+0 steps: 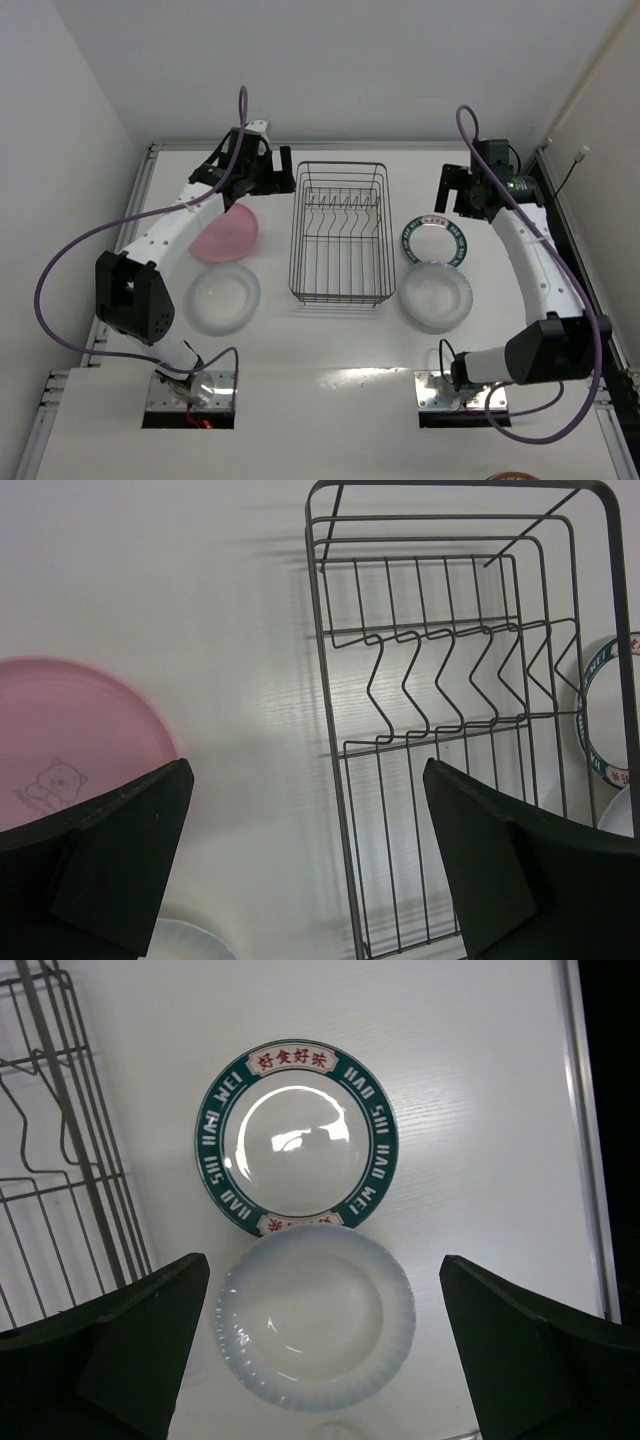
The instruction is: Load the plates into the dish rack
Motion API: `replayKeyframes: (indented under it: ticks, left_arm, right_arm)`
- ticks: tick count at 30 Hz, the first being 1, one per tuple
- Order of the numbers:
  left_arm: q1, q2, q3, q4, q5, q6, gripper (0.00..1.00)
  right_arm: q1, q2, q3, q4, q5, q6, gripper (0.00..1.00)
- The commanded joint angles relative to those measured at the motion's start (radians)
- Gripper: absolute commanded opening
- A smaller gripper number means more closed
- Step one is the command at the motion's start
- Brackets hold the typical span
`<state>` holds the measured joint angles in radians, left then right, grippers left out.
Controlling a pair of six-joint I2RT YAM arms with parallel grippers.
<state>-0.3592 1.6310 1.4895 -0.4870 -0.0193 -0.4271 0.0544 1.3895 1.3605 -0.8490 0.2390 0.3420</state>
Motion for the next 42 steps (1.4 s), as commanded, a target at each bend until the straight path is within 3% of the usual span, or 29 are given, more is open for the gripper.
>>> replayKeyframes:
  ticks: [1,4,9,21,25,33,39,42]
  left_arm:
    - [-0.003,-0.011,-0.003,0.027,0.010,-0.007,1.00]
    - [-0.003,-0.011,-0.003,0.027,0.033,-0.007,1.00]
    - [-0.003,0.009,0.008,0.027,0.042,-0.007,1.00]
    - [-0.003,0.067,0.051,-0.033,0.042,0.002,1.00]
    - [-0.003,0.078,0.060,-0.033,0.062,0.002,1.00]
    - [-0.003,0.087,0.071,-0.053,0.062,0.002,1.00]
    - [-0.003,0.087,0.080,-0.064,0.062,0.002,1.00]
    - [-0.003,0.078,0.080,-0.064,0.062,0.002,1.00]
  right_arm:
    - [-0.040,-0.029,0.003,-0.045,0.031,-0.008,1.00]
    - [-0.109,-0.020,-0.030,-0.032,-0.030,0.003,1.00]
    - [-0.299,0.055,-0.077,0.042,-0.282,0.037,1.00]
    - [-0.505,0.405,0.072,0.027,-0.359,0.016,1.00]
    - [-0.524,0.548,0.110,0.018,-0.475,-0.012,1.00]
    - [-0.505,0.736,0.132,0.050,-0.590,-0.058,0.89]
    - [-0.461,0.727,0.109,0.077,-0.590,-0.047,0.83]
    - [-0.439,0.727,0.098,0.087,-0.604,-0.047,0.76]
